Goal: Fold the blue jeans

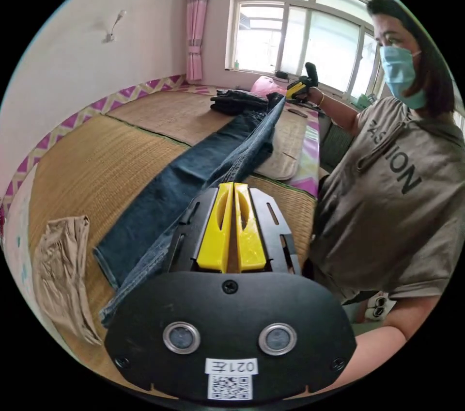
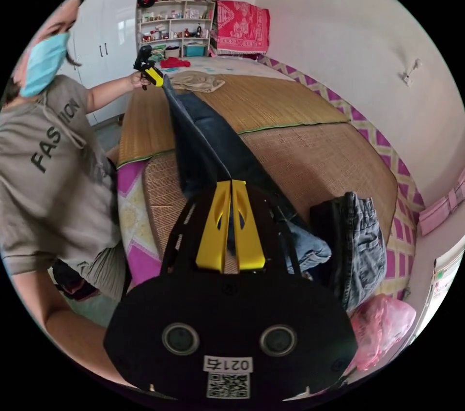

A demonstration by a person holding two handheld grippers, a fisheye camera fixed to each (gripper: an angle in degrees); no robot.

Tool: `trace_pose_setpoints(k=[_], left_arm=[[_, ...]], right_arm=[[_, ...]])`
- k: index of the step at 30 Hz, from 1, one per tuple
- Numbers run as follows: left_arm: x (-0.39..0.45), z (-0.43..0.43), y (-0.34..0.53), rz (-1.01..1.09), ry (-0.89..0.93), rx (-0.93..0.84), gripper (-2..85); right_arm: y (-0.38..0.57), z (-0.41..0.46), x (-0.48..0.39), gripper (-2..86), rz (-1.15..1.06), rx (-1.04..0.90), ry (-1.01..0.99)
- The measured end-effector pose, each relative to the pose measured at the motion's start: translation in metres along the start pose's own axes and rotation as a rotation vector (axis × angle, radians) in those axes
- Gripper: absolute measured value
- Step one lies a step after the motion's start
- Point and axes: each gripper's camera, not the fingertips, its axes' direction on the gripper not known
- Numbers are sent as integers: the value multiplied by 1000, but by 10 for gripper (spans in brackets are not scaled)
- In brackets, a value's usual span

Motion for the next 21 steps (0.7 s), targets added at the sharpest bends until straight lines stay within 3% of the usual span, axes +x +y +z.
trace_pose_setpoints(k=[4,9,10,13,16,21], left_arm=[[61,-1,75,-146,62,3,-10],[71,32,161,-371,184,25,-10],[68,18,178,-424,187,133,-10],[49,-15,202,-525,209,228,-10],[51,-56,195,-507,173,249,-9],[69,-93,134,-383,55,178,-8]], right_arm=[[72,-19,-98,-10,20,8,-46],[157,33,-182,-10,154,-139,-89],[176,48,-194,-10,202,-152,-81],[212,49,-207,-10,340,-52,-85],[221,21,-213,-9,384,13,-125],[216,-19,-234,-9,305,-101,-196]])
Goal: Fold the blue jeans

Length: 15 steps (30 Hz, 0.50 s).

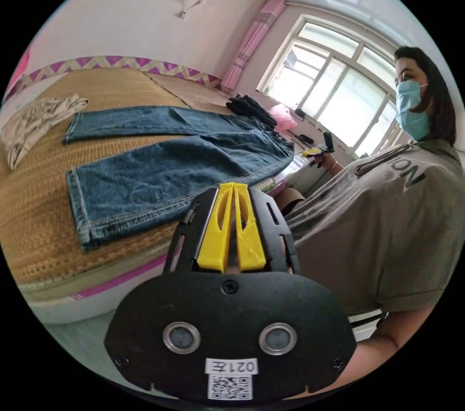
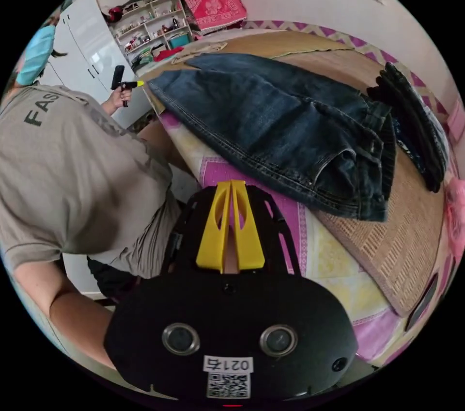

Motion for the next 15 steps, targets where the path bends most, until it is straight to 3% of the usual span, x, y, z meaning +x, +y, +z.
trace_pose_setpoints(k=[5,12,14,15], left_arm=[[2,40,-72,43,11,-24,-6],[-34,93,-133,-11,-169,-107,-9],[-73,118,-132,-166,-194,-223,-9],[-80,109,-130,-197,-152,-192,-9]], right_arm=[[12,-75,3,-2,213,422,153],[-21,-53,12,66,273,242,250],[-26,-44,6,38,269,237,235],[-27,-38,5,23,279,220,249]])
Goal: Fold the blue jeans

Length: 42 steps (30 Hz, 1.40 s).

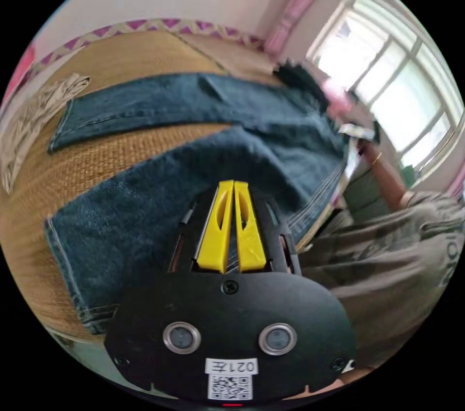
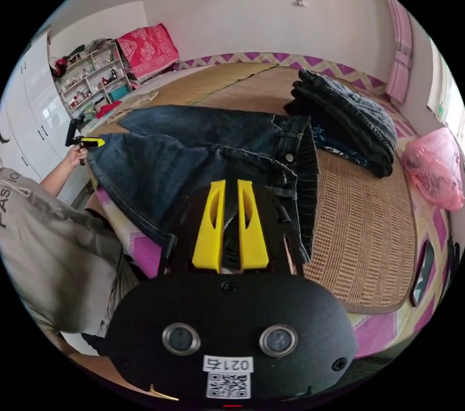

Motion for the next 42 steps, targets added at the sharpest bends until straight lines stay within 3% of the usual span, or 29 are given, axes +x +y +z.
trace_pose_setpoints(k=[2,3,8,12,14,19,23,29,32,42], left_arm=[[-23,-15,5,-73,89,-41,-9],[-27,-19,7,-87,111,-48,-9],[-53,-58,48,-186,237,-9,-9],[-40,-100,82,-177,164,120,-8],[-19,-141,112,-146,140,246,-4],[7,-200,170,-258,-31,358,51],[-18,-218,217,-469,86,469,68],[-43,-216,260,-663,103,521,75],[-53,-213,283,-735,143,542,80],[-66,-204,342,-838,193,585,83]], right_arm=[[15,49,-3,0,32,-294,229],[23,41,-8,-2,-6,-182,220],[66,48,-28,-6,55,-167,269],[88,49,-42,-5,158,-177,267],[111,33,-51,-1,273,-130,236],[189,3,-62,55,474,-56,170],[263,3,-52,90,668,41,21],[328,53,-37,85,835,173,-253],[352,72,-36,84,888,241,-339],[394,107,-50,89,907,269,-359]])
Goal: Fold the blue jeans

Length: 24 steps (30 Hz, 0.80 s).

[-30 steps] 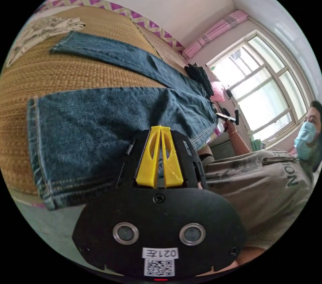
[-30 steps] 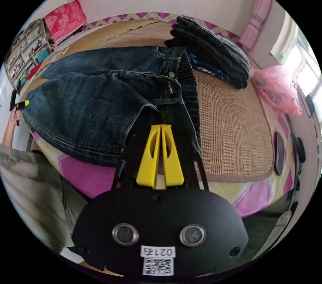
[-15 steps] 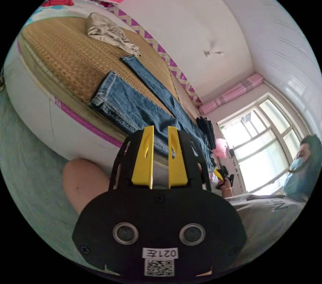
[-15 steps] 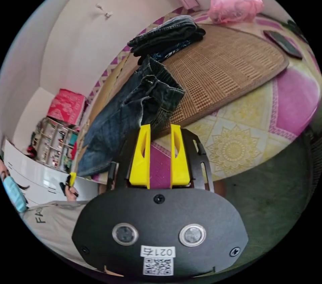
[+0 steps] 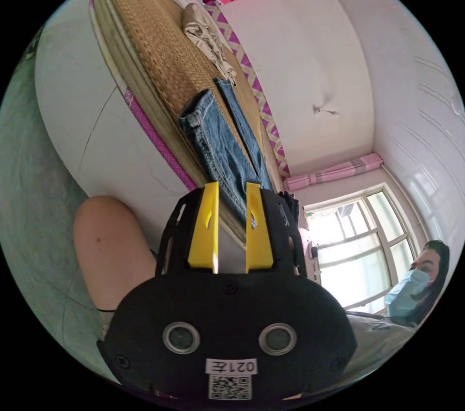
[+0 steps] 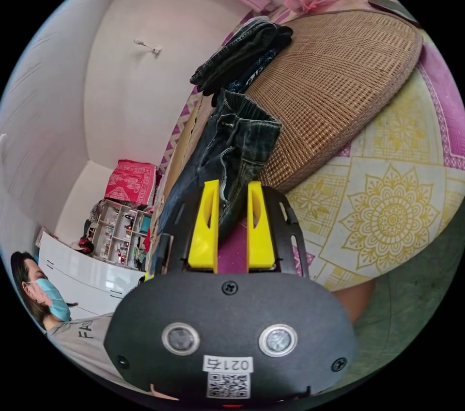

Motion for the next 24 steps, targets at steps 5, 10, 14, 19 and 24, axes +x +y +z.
trace_pose_setpoints(k=[5,10,14,19,24], left_arm=[[-15,4,12,-5,-1,-3,83],[-25,11,23,-21,-11,-19,83],[-39,15,41,-35,-27,-18,82],[-52,35,51,-38,10,-12,67],[-62,44,64,-29,57,0,-4]], right_arm=[[15,8,20,84,1,7,-12],[21,18,34,80,0,10,-21],[23,26,43,78,-10,9,-22],[20,36,54,69,-6,18,-33],[8,45,61,46,2,7,-42]])
